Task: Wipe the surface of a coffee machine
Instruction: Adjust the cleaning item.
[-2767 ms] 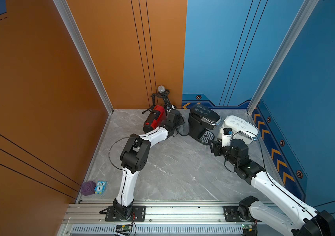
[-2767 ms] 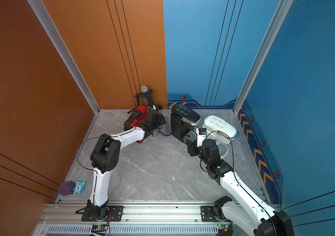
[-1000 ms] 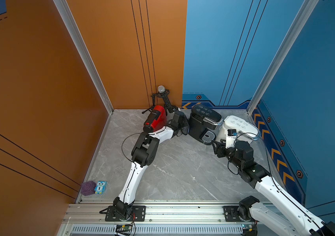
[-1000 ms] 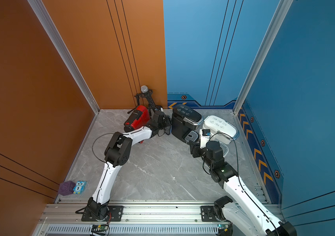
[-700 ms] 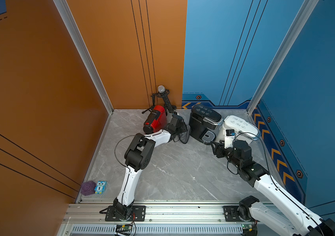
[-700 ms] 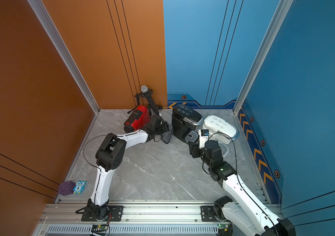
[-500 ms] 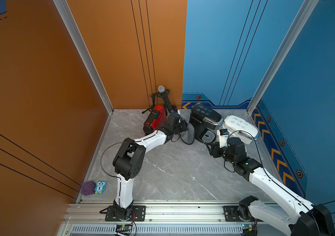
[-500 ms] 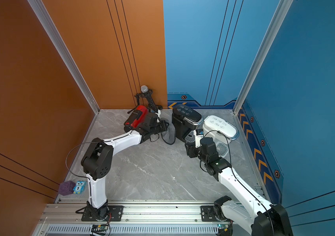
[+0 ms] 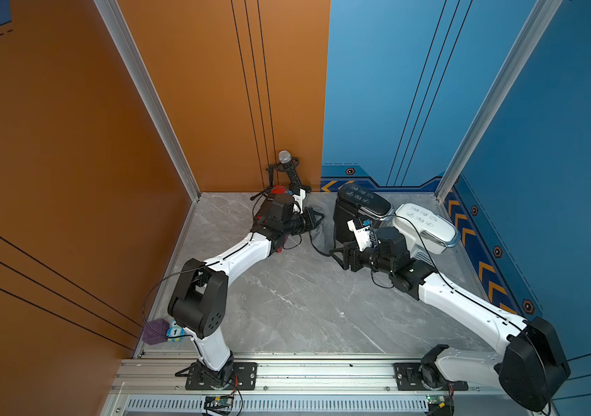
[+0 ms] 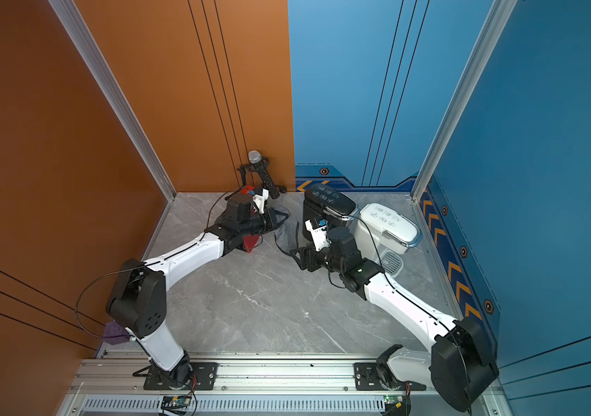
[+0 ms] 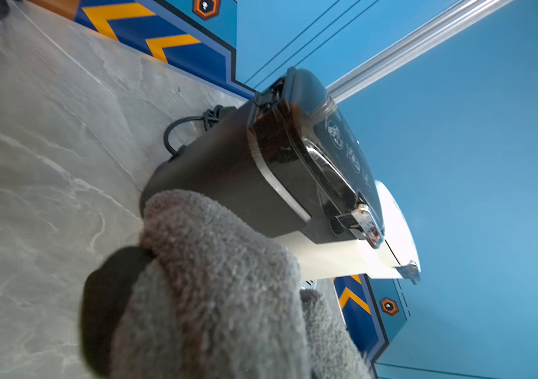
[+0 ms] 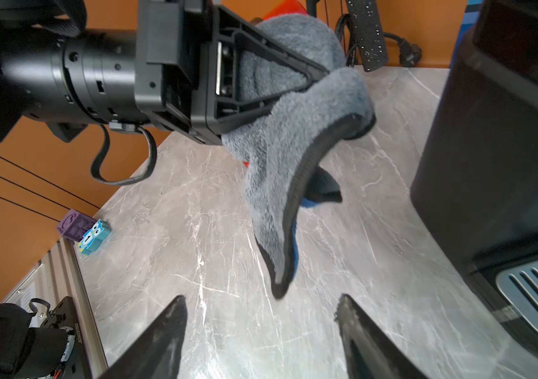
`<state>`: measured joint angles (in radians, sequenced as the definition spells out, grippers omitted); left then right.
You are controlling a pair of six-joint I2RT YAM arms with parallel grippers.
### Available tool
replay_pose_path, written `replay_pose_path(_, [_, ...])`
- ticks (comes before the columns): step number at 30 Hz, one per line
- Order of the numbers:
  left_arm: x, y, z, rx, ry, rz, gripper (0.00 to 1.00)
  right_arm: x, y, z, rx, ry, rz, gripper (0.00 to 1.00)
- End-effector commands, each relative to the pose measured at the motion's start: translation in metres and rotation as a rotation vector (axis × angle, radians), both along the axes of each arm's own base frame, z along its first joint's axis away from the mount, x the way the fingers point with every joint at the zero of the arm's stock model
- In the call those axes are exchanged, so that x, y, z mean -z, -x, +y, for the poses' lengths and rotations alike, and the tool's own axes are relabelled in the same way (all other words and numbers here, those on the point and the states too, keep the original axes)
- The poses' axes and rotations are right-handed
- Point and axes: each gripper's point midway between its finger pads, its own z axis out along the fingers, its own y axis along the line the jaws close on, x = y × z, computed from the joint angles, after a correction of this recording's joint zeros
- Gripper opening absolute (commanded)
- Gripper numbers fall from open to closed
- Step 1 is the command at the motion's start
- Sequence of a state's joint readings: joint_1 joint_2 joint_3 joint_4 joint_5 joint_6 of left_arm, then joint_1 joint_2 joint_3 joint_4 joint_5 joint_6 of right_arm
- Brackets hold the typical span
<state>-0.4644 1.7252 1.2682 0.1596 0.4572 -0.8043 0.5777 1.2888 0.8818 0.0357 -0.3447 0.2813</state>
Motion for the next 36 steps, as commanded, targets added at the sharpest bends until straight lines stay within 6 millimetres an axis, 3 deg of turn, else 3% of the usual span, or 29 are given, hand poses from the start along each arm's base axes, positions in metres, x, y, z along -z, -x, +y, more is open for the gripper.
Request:
replay_pose_path(1, [-0.028,0.028,-0.005,0.116,0.092,0.020,0.00,-0.011,-0.019,0.009,-0.001,-0.004,-0.046,0.76])
replay_pose_path(7, [-0.042,0.047,0.005,0.173,0.164,0.074,0.00,-0.015,-0.045,0.018,-0.005,-0.086,-0.017,0.87])
replay_pose_path(16, [-0.049,0.069,0.013,0.250,0.242,0.169,0.00,-0.042,-0.040,0.050,-0.159,-0.131,-0.101,0.94])
replay_pose_path(28, [-0.045,0.084,0.012,0.313,0.292,0.282,0.00,-0.065,-0.039,0.065,-0.252,-0.139,-0.174,0.94])
replay_pose_path(30, [-0.047,0.084,0.012,0.315,0.294,0.280,0.00,-0.065,-0.038,0.070,-0.265,-0.141,-0.172,0.91])
replay_pose_path(32, [-0.046,0.084,0.012,0.315,0.296,0.284,0.00,-0.065,-0.037,0.075,-0.275,-0.148,-0.173,0.82])
replay_pose_path(36, [-0.045,0.083,0.014,0.306,0.294,0.281,0.03,-0.065,-0.039,0.079,-0.270,-0.166,-0.171,0.41])
